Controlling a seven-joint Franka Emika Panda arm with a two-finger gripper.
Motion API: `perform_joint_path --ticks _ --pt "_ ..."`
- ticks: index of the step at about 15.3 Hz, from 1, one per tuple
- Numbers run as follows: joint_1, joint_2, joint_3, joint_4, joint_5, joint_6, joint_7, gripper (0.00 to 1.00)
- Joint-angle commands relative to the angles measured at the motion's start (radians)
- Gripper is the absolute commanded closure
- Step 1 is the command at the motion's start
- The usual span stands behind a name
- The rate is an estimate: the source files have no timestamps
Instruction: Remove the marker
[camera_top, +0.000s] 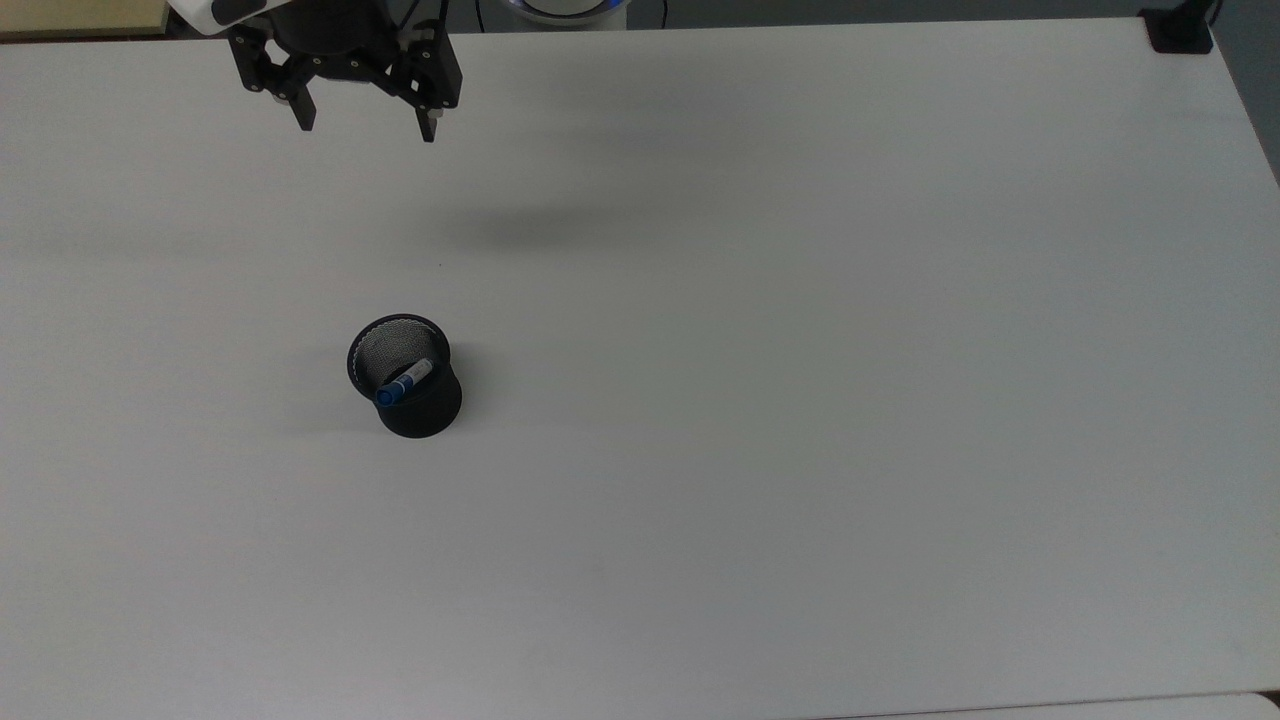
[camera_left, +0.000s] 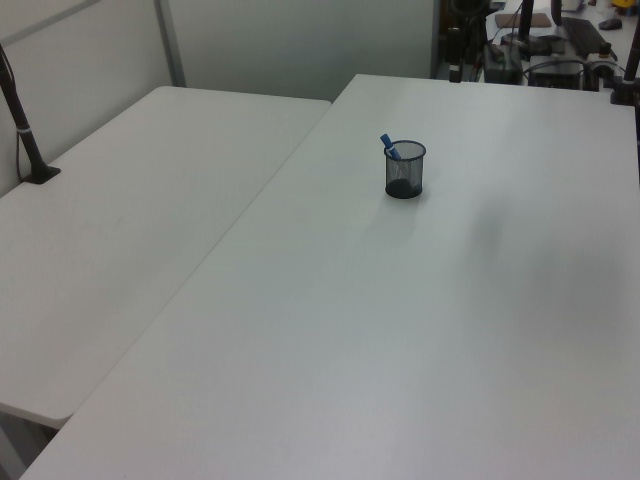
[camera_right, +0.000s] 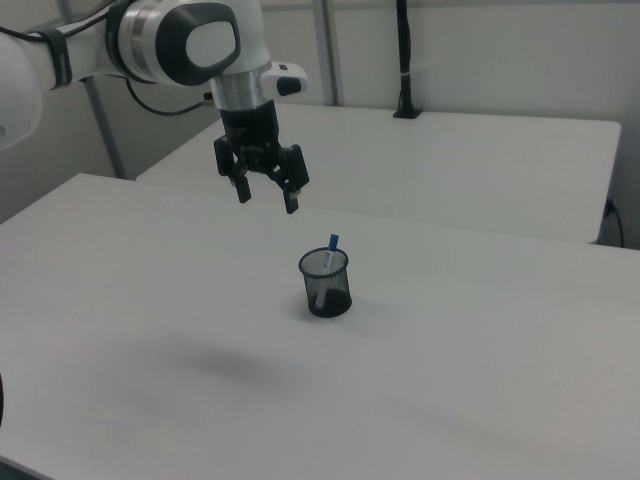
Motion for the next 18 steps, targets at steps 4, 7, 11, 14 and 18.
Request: perform_joint_path --ticks 4,7,11,14,18 --pt "-0.004 -0.03 -0.01 -0.008 0.026 -0.026 0.023 0.0" --pt "0.005 -0.028 0.0 -0.01 0.026 -0.044 0.085 0.0" --pt "0.007 -0.028 0.003 -0.01 0.024 -0.057 0.089 0.0" --pt "0.005 -0.021 0.003 -0.008 0.023 -0.049 0.075 0.0" --pt "0.005 -0.018 0.003 -0.011 0.024 -0.043 0.073 0.0"
